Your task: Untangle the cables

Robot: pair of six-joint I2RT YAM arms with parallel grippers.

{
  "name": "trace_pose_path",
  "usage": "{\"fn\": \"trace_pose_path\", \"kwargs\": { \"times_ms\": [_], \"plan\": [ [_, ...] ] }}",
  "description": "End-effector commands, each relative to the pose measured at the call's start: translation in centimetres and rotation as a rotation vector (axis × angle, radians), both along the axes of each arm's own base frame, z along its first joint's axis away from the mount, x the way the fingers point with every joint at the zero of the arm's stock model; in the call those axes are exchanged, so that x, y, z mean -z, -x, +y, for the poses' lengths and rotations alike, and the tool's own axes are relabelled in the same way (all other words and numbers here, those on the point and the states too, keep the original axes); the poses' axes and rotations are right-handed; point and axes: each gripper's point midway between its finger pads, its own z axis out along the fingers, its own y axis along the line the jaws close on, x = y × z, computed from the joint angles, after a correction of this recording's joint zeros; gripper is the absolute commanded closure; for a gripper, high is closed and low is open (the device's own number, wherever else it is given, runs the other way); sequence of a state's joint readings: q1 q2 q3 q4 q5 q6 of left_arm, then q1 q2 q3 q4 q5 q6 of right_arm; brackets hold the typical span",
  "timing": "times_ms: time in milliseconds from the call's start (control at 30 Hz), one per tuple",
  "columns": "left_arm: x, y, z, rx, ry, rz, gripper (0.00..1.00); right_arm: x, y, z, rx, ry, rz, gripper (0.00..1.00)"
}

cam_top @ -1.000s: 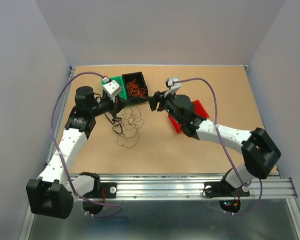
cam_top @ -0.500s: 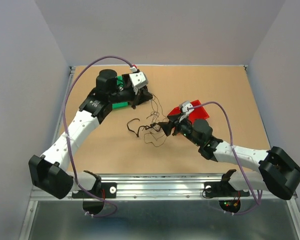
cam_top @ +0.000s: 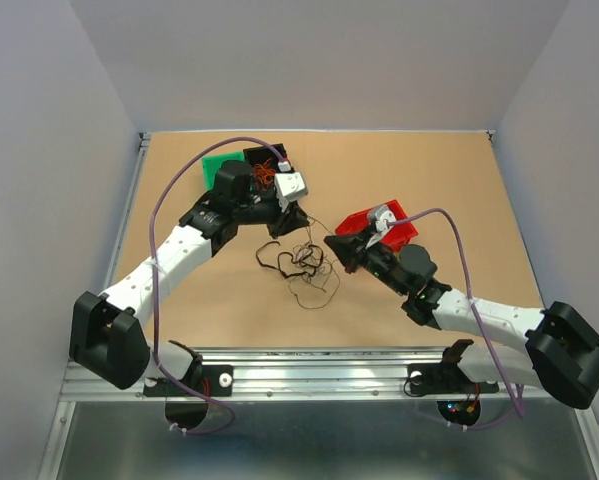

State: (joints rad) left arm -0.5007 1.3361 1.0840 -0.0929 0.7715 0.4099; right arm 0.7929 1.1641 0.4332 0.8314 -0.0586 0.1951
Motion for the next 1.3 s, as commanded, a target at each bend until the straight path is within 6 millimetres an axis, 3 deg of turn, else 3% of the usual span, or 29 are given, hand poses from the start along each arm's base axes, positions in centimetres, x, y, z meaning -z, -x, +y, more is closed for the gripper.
{"fn": "trace_pose_path", "kwargs": {
  "times_ms": [0,33,133,200,433,567,767,1000,1267],
  "plan": [
    [-0.3,-1.0,-0.1,-0.024,0.01,-0.068,0.53,-2.8,0.4,-0.4,0.005,-0.1,-0.039,0.99],
    [0.1,-0.8,-0.2,-0.015,0.01,-0.068,0.39,-3.2,0.7,-0.4,-0.007,-0.11,-0.042,1.0],
    [0.0,-0.4,-0.5,0.021,0.038,-0.093,0.19,-4.6,1.5,-0.5,-0.035,-0.154,-0.046,0.99],
    [0.4,0.0,-0.5,0.04,0.04,-0.104,0.11,-5.6,1.8,-0.5,-0.045,-0.181,-0.052,0.99],
    [0.9,0.8,-0.6,0.082,0.067,-0.158,0.1,-7.7,1.8,-0.6,-0.043,-0.208,-0.054,0.99],
    [1.3,1.7,-0.7,0.123,0.085,-0.165,0.11,-8.2,1.7,-0.6,-0.039,-0.227,-0.049,0.99],
    [1.8,1.6,-1.0,0.131,0.098,-0.162,0.12,-8.9,1.7,-0.4,-0.047,-0.236,-0.054,0.99],
    [2.5,3.2,-1.2,0.22,0.106,-0.176,0.12,-10.4,1.2,-0.8,-0.015,-0.288,-0.046,0.99],
    [2.7,2.6,-2.3,0.235,0.139,-0.118,0.17,-11.4,1.2,-0.8,-0.015,-0.313,-0.049,1.0]
  ]
}}
